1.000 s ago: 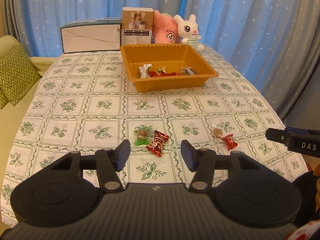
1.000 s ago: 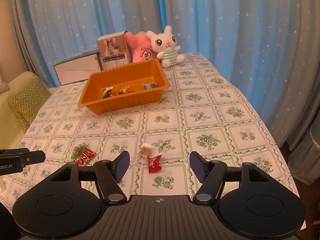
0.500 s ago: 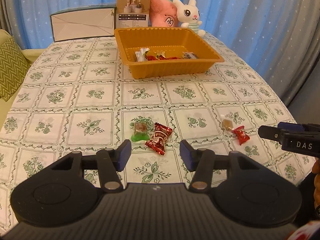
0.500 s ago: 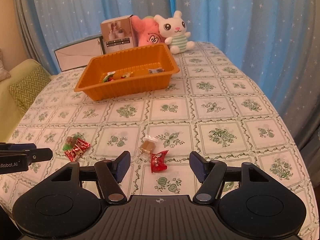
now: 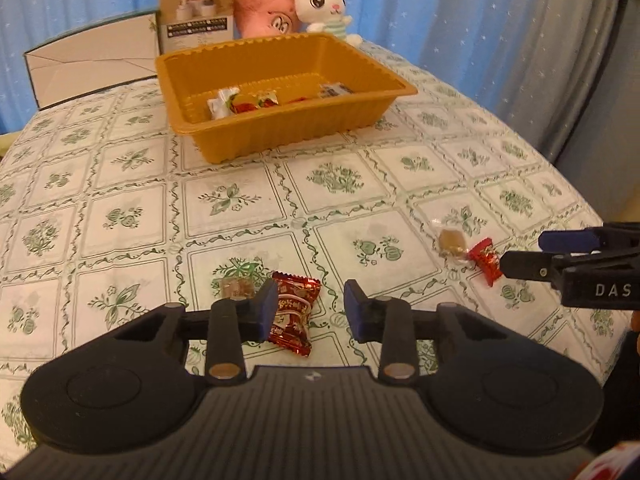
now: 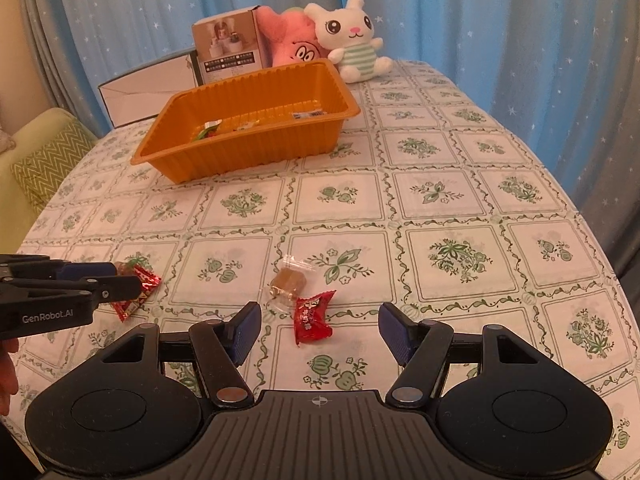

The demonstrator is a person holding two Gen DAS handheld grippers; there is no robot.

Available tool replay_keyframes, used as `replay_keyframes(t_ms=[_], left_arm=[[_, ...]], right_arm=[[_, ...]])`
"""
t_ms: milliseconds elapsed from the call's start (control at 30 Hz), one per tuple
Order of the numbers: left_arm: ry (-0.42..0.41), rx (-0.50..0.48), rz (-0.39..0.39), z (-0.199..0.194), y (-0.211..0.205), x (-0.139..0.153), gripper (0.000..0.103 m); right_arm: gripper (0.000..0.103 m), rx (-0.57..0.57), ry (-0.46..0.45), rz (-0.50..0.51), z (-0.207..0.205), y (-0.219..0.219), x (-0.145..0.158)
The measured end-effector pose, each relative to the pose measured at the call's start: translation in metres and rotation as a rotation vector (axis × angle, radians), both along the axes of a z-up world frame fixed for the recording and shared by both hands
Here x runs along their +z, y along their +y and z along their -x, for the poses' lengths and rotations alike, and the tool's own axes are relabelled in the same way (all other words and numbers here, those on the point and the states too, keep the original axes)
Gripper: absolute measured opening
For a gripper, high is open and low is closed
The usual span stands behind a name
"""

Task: Organize snacks
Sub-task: 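Grasp a red candy with right tool while left tool grasps a red printed packet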

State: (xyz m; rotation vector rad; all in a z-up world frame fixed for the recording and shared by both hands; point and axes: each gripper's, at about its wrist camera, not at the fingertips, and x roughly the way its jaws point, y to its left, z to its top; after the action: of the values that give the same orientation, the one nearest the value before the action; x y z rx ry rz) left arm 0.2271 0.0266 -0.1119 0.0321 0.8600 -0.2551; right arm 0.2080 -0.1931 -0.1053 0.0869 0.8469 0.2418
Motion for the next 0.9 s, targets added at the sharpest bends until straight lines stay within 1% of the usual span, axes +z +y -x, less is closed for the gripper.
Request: replay_keyframes(t_ms=[133, 233, 300, 367, 433, 533, 633, 800, 900], left_arm=[[0.020, -0.015, -0.049, -0.007, -0.003, -0.011, 0.030], [0.035, -0.016, -0.051, -0.008, -0.003, -0.017, 0.026], [0.028, -0.010, -0.058, -0.005, -0.004, -0.018, 0.023], [0.029, -0.004, -0.052, -0.003, -0.004, -0.018, 0.020], [0.033, 0.014, -0.034, -0.001, -0.004, -0.017, 0.019], [0.038, 0.033, -0.015, 0.002, -0.004, -0.016, 0.019], [0.037, 0.032, -0.007, 0.006, -0.008, -0.015, 0.019], [0.042, 0.015, 0.003, 0.012, -0.015, -0.014, 0.019], [0.042, 0.008, 0.004, 0.016, -0.019, -0.014, 0.019]], right_arm=[[0.061, 0.008, 0.009, -0.006, -0.003, 0.002, -0.005], [0.059, 0.022, 0.015, -0.004, -0.004, 0.005, -0.008], [0.056, 0.028, 0.018, -0.003, -0.006, 0.007, -0.011], [0.054, 0.030, 0.020, 0.000, -0.007, 0.007, -0.013], [0.052, 0.027, 0.024, 0.002, -0.009, 0.008, -0.015], [0.047, 0.028, 0.021, 0.011, -0.013, 0.008, -0.017], [0.043, 0.039, 0.017, 0.030, -0.016, 0.011, -0.019], [0.027, 0.052, 0.033, 0.062, -0.021, 0.015, -0.024], [0.024, 0.062, 0.033, 0.074, -0.017, 0.016, -0.025]])
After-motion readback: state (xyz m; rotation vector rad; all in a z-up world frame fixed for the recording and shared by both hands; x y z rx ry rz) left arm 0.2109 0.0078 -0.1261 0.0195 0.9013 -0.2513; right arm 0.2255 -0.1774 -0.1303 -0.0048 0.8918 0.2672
